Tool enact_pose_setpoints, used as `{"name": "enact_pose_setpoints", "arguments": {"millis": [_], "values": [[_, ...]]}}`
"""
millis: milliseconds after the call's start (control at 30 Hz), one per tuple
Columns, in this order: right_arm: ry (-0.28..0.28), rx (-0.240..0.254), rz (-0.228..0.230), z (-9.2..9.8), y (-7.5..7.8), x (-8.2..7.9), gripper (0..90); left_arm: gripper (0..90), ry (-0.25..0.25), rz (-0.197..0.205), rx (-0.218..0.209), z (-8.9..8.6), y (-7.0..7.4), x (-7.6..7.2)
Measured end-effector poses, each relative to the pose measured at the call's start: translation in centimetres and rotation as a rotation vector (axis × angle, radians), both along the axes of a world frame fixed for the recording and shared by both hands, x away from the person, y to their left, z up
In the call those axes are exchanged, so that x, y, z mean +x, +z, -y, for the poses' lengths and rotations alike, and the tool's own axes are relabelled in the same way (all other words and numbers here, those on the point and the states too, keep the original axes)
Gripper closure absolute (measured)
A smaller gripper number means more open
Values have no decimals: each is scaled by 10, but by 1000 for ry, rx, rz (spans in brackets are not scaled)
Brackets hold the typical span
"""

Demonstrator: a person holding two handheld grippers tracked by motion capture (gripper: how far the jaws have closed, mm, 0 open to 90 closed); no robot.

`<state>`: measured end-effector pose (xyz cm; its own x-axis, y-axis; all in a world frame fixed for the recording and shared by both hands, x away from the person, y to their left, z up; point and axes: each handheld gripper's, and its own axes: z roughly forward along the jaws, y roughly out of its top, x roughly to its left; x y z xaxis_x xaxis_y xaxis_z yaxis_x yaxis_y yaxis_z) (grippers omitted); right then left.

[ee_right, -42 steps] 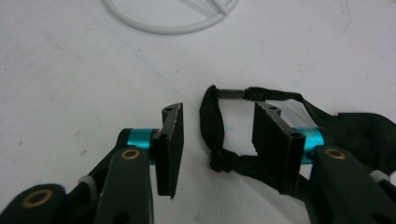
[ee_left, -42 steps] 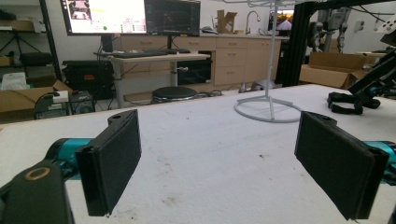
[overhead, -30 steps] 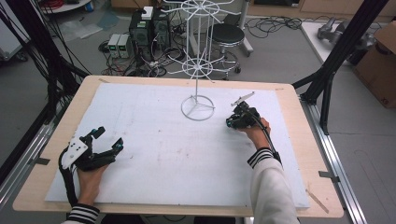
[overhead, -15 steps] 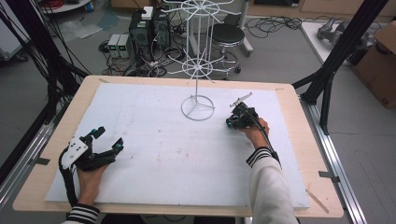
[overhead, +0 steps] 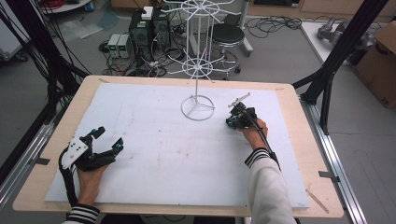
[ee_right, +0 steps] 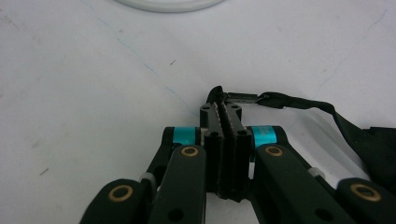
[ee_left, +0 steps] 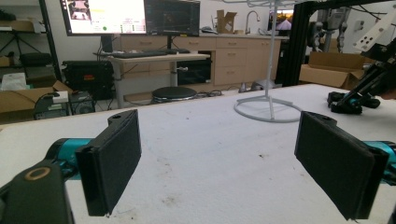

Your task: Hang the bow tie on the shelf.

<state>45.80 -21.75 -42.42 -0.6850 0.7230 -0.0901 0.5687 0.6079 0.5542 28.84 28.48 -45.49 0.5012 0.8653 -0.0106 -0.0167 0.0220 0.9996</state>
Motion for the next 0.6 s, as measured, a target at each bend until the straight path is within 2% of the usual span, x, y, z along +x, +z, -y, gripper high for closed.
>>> {"name": "enact_pose_setpoints", "arguments": {"millis": [100,267,300,333,400,433,467,500,600], "values": [[-20,40,2,2,2,-1,876,150,1,-2,-4,0,0,0],[-22,50,21,3,6,-2,876,150,2,-1,-4,0,0,0],[-24,73,33,5,10,-3,876,151,2,-2,-1,0,0,0],[-24,73,33,5,10,-3,876,151,3,-1,-2,0,0,0],[-30,90,51,7,13,-5,876,151,2,-2,-2,0,0,0],[-43,117,68,9,17,-6,876,151,3,0,0,0,0,0],[-43,117,68,9,17,-6,876,151,3,0,0,0,0,0],[-53,145,88,11,22,-9,876,151,3,-1,1,0,0,0],[-58,169,115,13,25,-12,878,152,3,-1,0,0,0,0]]}}
